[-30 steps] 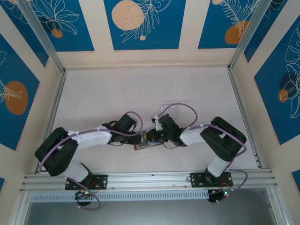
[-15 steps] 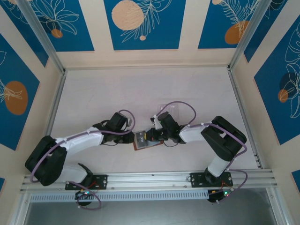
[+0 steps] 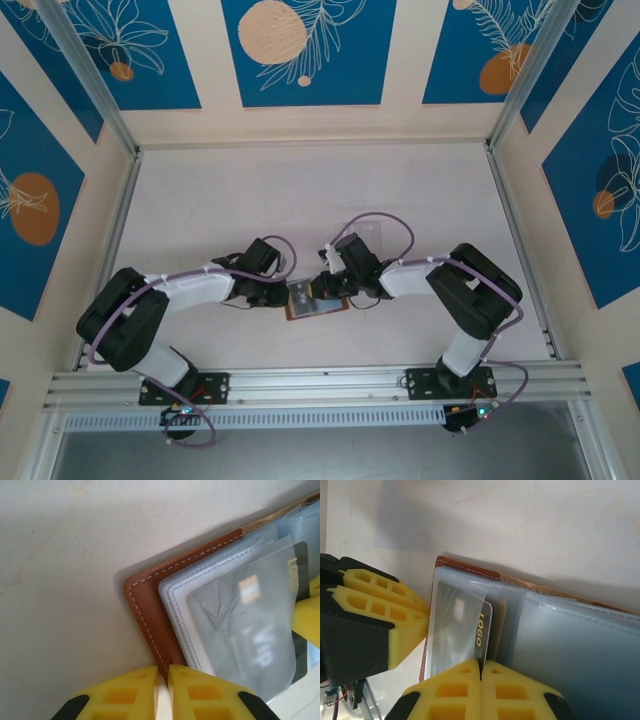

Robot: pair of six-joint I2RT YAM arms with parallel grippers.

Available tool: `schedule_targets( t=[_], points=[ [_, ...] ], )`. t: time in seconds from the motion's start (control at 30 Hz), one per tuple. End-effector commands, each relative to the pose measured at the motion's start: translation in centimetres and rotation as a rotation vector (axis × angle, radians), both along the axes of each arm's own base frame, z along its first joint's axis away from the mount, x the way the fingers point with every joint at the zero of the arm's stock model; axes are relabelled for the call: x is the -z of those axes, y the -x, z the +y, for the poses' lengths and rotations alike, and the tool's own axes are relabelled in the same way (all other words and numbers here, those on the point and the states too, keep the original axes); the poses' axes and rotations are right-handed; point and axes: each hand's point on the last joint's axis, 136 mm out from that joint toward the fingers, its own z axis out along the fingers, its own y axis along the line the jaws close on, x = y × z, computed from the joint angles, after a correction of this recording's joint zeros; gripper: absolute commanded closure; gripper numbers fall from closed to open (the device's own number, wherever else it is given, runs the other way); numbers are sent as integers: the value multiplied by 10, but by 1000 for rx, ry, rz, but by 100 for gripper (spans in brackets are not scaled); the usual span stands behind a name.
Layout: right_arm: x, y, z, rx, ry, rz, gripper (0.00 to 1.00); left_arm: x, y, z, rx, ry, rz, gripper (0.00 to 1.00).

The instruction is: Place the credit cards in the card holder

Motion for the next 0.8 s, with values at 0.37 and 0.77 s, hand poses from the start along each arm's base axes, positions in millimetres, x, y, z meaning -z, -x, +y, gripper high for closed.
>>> schedule_targets(
  t=[0.37, 0.77],
  points=[
    [12, 17, -1, 85, 12, 80, 100, 16, 0, -3, -6, 17, -3, 86],
    [-13, 17, -16, 110, 112, 16, 71, 18, 3, -2, -13, 17, -12, 85]
  ],
)
